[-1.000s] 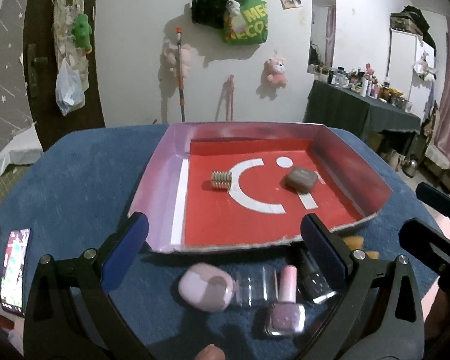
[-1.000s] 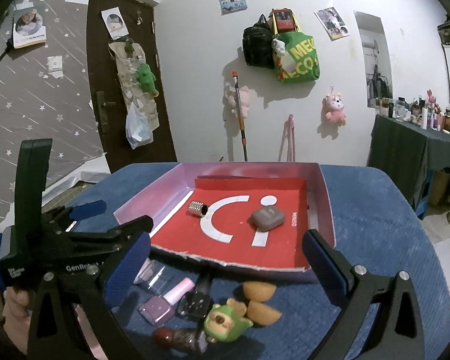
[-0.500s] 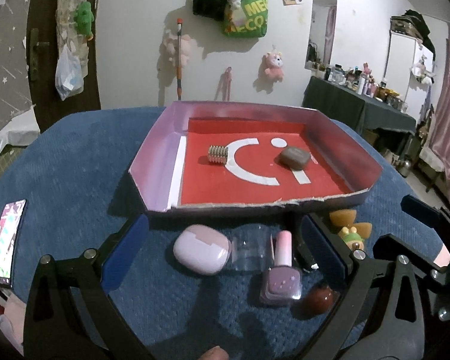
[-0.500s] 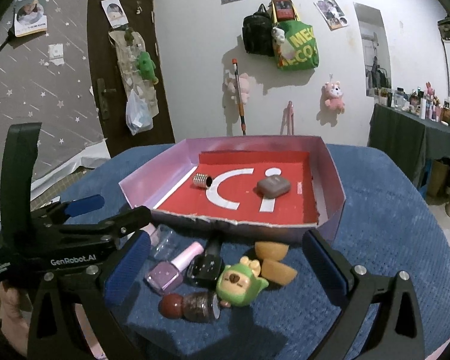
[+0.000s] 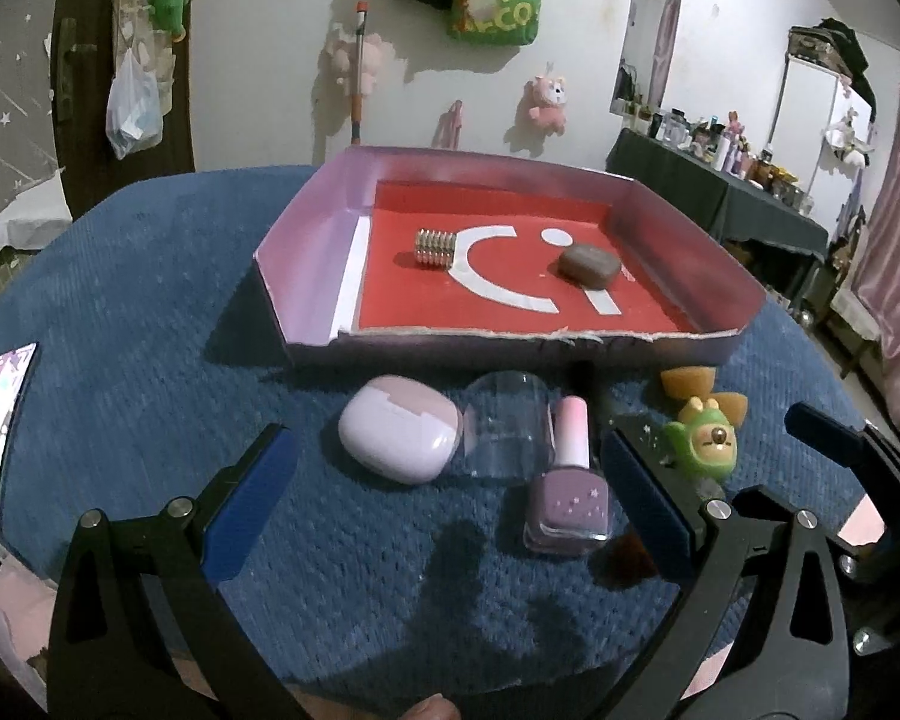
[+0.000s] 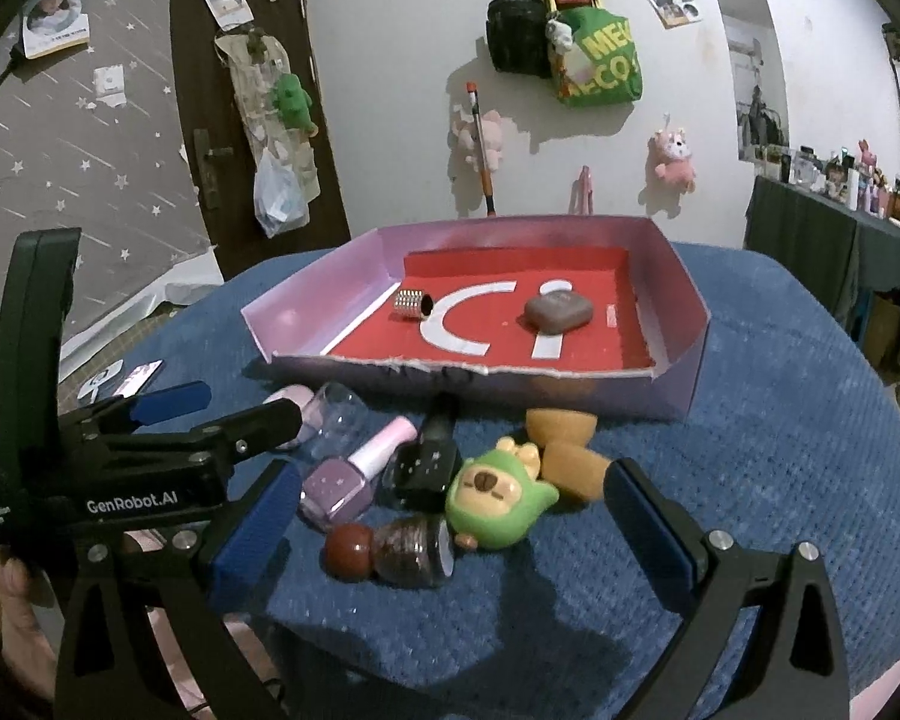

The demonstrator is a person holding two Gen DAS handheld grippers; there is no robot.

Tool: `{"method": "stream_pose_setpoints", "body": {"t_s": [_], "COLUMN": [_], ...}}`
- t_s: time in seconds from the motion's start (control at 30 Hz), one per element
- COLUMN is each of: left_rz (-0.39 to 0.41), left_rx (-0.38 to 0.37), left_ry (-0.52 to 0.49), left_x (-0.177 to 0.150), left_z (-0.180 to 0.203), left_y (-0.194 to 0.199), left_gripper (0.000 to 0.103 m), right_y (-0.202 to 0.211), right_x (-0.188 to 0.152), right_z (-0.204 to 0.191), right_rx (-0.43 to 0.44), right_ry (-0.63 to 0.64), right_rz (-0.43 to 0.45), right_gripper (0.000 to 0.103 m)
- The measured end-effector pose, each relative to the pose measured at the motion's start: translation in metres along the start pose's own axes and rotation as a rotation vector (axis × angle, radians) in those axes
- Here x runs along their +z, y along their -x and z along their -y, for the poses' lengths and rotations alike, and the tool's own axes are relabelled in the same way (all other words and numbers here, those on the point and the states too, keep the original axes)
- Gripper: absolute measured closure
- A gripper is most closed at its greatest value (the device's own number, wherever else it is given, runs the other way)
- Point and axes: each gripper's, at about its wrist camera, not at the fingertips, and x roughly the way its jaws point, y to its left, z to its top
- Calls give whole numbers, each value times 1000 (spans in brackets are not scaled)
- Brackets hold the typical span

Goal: Organize rigid objects
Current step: 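Withdraw both tools from the tray back toward the remaining items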

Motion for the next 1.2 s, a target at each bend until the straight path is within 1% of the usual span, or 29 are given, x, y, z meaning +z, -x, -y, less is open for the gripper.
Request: {"method": "stream_pose_setpoints", "body": {"t_s": [0.27,0.5,0.73,0.87,1.0,1.2], "left_rz": [-37,-67,-76,-75,-88,-97], "left_rx": [-9,0,-9,1,-10,-16], "left_ry": [13,21,40,49,62,37], "left_x": [-12,-22,-28,-30,-33,-33], "left_z": [-3,-5,-10,-14,-17,-11], "left_y": [-3,-8,-7,-5,-7,-6], "left_gripper": [0,0,0,0,0,0], "right_y": [-4,-7,-12,-14,-14,-13], "right_x": [-12,-22,-31,-33,-34,-34], "right_z": [2,3,3,2,1,3], "right_rx": [15,14,17,19,10,-26], "right_ry": [-22,-34,-50,-48,-33,-13], "right_rz": [-37,-65,-95,-100,-98,-89], "right_gripper": [0,0,0,0,0,0]}}
